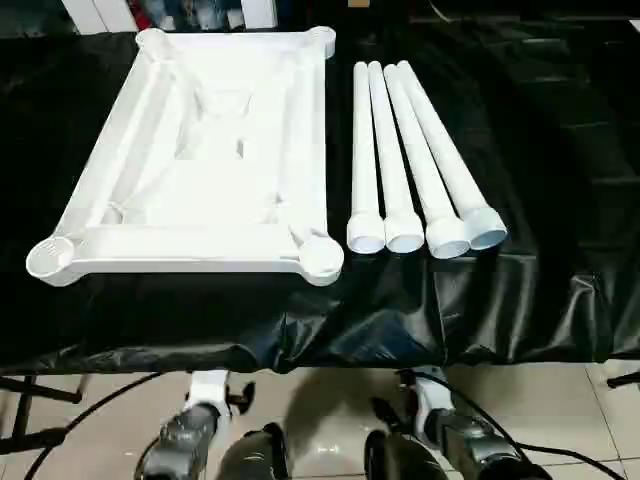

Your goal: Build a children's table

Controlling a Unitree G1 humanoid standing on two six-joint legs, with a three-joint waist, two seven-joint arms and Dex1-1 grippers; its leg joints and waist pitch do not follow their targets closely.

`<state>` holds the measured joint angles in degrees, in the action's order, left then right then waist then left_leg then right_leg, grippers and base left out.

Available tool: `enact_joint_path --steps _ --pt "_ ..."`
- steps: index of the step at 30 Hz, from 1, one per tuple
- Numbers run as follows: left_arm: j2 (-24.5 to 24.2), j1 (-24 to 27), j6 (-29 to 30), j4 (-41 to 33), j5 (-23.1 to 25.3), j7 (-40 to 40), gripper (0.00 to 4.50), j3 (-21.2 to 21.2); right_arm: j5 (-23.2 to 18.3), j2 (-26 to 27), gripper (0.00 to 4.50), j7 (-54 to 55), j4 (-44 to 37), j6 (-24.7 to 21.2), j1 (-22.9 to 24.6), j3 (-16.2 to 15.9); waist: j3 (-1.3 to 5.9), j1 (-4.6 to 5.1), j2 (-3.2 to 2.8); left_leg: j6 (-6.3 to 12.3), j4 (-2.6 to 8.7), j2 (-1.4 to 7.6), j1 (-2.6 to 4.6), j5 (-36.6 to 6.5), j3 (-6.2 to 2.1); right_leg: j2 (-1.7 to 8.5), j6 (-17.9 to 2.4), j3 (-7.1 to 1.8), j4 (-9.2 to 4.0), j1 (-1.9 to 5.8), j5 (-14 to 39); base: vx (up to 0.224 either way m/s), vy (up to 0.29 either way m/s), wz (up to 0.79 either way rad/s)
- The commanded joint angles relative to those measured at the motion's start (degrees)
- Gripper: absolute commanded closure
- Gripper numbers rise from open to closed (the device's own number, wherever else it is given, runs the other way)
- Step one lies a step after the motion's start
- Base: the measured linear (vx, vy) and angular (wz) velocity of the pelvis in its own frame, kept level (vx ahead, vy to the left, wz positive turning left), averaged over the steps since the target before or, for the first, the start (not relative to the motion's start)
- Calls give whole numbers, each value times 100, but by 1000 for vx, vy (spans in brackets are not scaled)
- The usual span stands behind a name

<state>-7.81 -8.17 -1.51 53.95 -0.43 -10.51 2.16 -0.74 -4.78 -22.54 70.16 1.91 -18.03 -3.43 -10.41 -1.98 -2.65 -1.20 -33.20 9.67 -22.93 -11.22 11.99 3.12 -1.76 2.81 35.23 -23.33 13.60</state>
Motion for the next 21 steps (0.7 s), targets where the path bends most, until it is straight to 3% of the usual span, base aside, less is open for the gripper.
enact_joint_path --steps 1,4,5,6,7,15,21 --pt "-97 387 -150 -535 211 -405 27 301 354 -66 2 -290 84 313 -20 -283 339 -32 -28 1113 350 601 115 -355 -271 741 -1860 -340 -266 270 -1343 0 0 0" --pt "-226 740 -205 -1155 211 -725 27 450 488 -104 2 -399 96 581 -45 -419 289 -32 -52 844 410 607 137 -768 -249 708 -1869 -367 -346 236 -572 0 0 0" --pt "-300 874 -183 -1410 155 -797 27 426 513 -106 2 -410 96 686 -49 -419 300 -34 -49 747 420 608 146 -860 -251 713 -1871 -380 -352 246 -428 0 0 0" --pt "-338 927 -161 -1519 126 -802 27 395 526 -106 2 -400 100 706 -54 -414 298 -39 -82 692 421 608 154 -871 -247 704 -1879 -389 -351 235 -439 0 0 0" --pt "-383 986 -125 -1640 91 -803 27 353 545 -106 2 -393 108 720 -62 -419 302 -33 -63 678 418 584 149 -828 -243 689 -1882 -388 -343 247 -502 0 0 0" --pt "-556 1802 364 -3088 -69 -650 27 54 565 -95 2 -183 244 710 -108 -347 405 -15 -126 872 340 576 128 -408 -238 668 -1951 -362 -257 277 -1081 0 0 0" --pt "-602 2341 730 -3804 -49 -533 27 22 382 -29 2 48 306 643 -124 -43 360 -38 -138 796 360 568 132 -701 -223 647 -1911 -375 -315 248 -578 0 0 0"
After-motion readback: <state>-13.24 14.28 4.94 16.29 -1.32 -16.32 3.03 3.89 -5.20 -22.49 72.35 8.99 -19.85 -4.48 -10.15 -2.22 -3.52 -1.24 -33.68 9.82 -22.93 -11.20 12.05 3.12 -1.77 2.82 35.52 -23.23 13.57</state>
